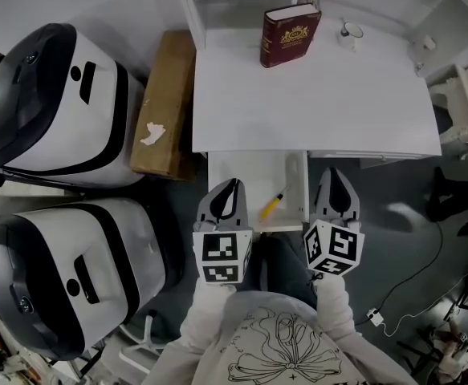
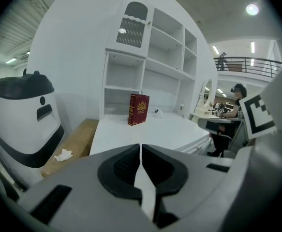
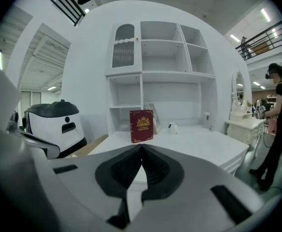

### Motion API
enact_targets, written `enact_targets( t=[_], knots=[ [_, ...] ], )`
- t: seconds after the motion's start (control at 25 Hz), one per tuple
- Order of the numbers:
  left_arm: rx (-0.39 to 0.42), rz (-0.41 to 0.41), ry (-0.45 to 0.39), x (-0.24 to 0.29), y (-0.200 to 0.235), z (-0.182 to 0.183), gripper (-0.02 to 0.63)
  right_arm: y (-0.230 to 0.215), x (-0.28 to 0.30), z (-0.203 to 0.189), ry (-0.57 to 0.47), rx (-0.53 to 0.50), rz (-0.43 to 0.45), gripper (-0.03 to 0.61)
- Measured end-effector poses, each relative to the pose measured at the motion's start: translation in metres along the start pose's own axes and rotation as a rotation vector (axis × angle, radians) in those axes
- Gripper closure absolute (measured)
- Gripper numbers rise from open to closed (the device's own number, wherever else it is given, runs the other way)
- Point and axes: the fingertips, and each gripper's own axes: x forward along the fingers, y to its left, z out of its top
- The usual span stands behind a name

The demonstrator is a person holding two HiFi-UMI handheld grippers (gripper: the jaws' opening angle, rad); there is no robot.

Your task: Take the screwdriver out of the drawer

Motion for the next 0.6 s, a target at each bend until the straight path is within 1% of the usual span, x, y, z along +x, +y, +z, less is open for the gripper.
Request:
enact_targets(
  t=[0.32,0.6],
  knots=[
    [0.003,-0.02,0.069,0.033,-0.013,-0.014,0.6,-0.019,0.024,-0.022,0.052,0.003,0.01,0.575],
    [0.021,-0.043,0.161,0.062,-0.028,-0.04,0.598,-0.039,0.042,-0.046,0.101,0.006,0.015,0.575]
  ],
)
